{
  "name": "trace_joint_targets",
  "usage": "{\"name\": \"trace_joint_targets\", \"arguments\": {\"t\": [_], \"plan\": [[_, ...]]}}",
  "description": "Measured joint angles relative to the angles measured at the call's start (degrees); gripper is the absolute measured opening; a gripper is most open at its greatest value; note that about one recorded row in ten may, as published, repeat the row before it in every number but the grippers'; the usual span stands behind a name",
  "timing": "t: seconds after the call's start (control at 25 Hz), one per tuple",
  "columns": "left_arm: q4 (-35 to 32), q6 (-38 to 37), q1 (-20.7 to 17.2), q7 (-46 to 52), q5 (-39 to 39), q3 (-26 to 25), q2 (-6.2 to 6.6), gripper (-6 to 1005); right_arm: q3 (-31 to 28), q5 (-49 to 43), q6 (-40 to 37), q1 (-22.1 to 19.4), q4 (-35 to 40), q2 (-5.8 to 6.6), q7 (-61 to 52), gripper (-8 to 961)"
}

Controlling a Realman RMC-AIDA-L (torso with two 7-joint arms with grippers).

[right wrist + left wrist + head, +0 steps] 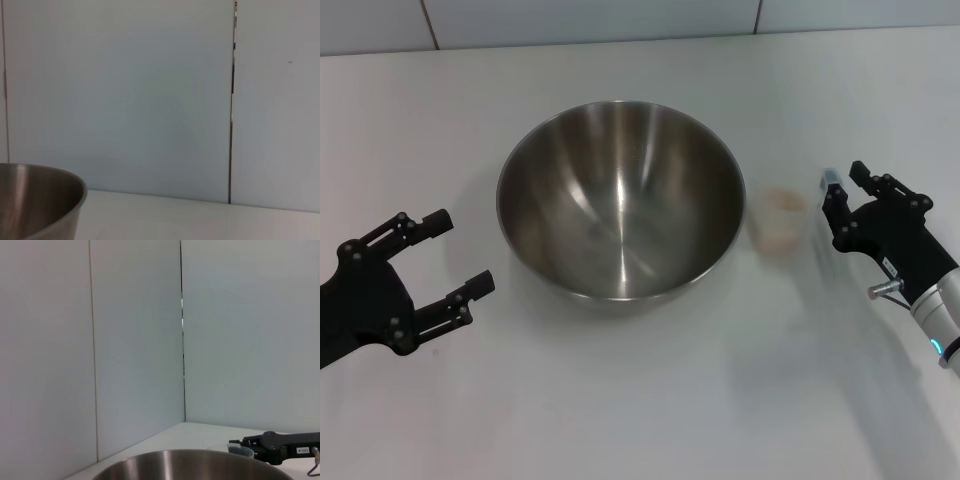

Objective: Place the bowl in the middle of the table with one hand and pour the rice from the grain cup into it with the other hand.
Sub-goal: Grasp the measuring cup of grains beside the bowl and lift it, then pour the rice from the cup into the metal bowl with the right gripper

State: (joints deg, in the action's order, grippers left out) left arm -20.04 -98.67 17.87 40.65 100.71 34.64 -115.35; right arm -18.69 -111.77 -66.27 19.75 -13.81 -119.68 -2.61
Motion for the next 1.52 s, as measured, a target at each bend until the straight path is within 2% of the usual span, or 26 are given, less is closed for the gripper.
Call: {"name": "trace_joint_targets", "arguments": {"t": [0.12,0.72,0.88,1.0,1.04,1.08,1.2,1.24,1.52], "plan": [[0.0,-0.07,-0.02,-0.08,0.0,-0.08,-0.02,799,-0.22,0.11,0.0,0.02,0.02,-0.06,-0.14,331],[0.0,-0.21,-0.03,-0.16,-0.09,-0.19,-0.05,799,-0.03,-0.14,-0.48,0.0,0.01,0.03,-3.67,13],[0.0,-0.18,-0.03,-0.21,-0.09,-0.18,-0.05,799,-0.82,-0.06,-1.9,-0.45,-0.02,0.02,-3.74,12],[0.0,-0.14,-0.03,-0.22,-0.09,-0.18,-0.05,799,-2.39,0.05,-6.21,-1.0,-0.2,0.16,-4.47,12],[0.0,-0.14,-0.04,-0.21,-0.09,-0.18,-0.05,799,-3.27,0.08,-10.2,-1.05,0.03,0.38,-5.83,12],[0.0,-0.14,-0.04,-0.21,-0.09,-0.18,-0.05,799,-3.27,0.08,-10.2,-1.05,0.03,0.38,-5.83,12],[0.0,-0.16,-0.03,-0.21,-0.08,-0.18,-0.05,799,-4.12,0.1,-14.23,0.46,2.08,0.67,-9.4,11],[0.0,-0.15,-0.03,-0.22,0.01,-0.18,-0.07,799,-4.12,0.1,-15.97,2.26,4.01,0.71,-11.75,13],[0.0,0.01,-0.03,-0.23,0.32,-0.11,-0.23,799,-4.16,0.1,-19.46,5.58,5.38,0.73,-12.59,13]]}}
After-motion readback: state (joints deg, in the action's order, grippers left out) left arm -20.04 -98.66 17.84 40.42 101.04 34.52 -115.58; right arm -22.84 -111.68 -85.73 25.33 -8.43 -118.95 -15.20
